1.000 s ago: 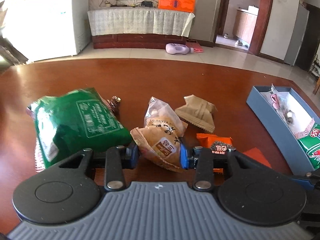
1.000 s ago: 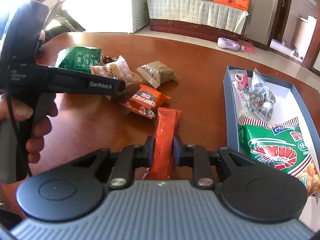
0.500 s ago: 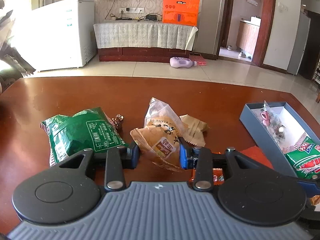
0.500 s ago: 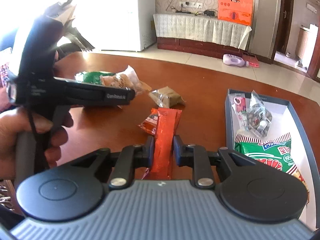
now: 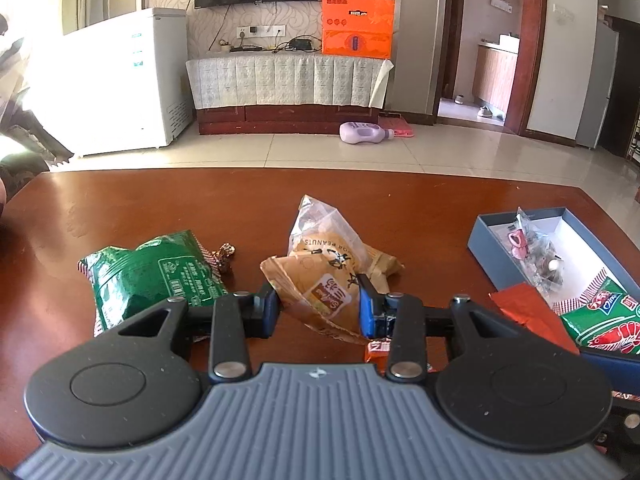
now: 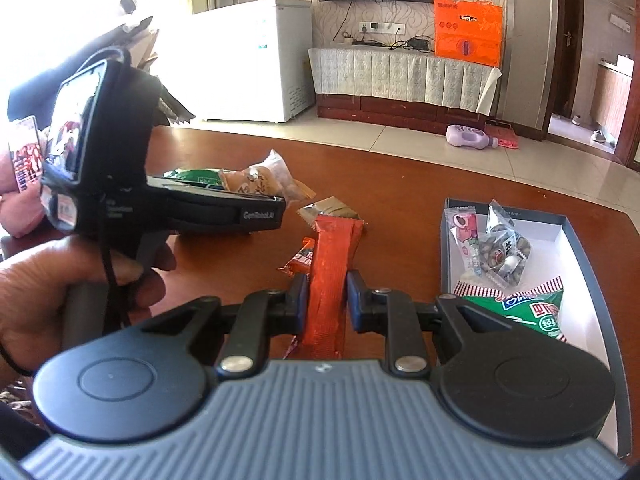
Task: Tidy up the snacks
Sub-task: 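Carry the held bread bag and red stick snack over the blue box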
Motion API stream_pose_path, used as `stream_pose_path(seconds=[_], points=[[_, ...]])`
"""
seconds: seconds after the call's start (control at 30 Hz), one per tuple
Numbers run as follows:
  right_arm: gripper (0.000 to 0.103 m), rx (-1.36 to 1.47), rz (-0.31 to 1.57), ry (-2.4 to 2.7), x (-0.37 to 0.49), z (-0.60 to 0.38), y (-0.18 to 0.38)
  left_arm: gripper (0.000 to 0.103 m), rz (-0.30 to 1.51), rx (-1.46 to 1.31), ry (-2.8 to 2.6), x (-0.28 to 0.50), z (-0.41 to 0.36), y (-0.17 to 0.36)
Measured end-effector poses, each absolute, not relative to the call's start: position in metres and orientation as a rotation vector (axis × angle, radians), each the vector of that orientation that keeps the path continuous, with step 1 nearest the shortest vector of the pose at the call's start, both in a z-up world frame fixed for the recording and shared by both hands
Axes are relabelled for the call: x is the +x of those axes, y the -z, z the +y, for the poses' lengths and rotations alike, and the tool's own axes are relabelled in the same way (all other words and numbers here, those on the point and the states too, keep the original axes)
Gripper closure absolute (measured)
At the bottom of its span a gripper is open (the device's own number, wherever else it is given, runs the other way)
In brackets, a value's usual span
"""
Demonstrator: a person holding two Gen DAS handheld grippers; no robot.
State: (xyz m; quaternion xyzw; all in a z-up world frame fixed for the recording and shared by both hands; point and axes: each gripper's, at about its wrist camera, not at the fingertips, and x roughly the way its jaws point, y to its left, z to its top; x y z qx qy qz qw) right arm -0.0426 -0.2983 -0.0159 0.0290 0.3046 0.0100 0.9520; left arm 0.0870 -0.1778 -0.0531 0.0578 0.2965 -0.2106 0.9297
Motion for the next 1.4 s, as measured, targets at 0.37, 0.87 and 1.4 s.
stream_pose_path(seconds=[0.37,0.87,1.4], points=[[0.079,0.063,0.605,-0.025,-0.051,-0.303,0.009,0.059,0.598,0.136,0.429,0.082,-0.190,0.049],[0.079,0.059,0.596,-0.019,-0.055,-0.307,0.006,0.059,0.585,0.127,0.445,0.080,-0.205,0.043],[0.079,0.060,0.583,-0.007,-0.062,-0.315,0.003,0.059,0.573,0.140,0.463,0.076,-0.217,0.040]])
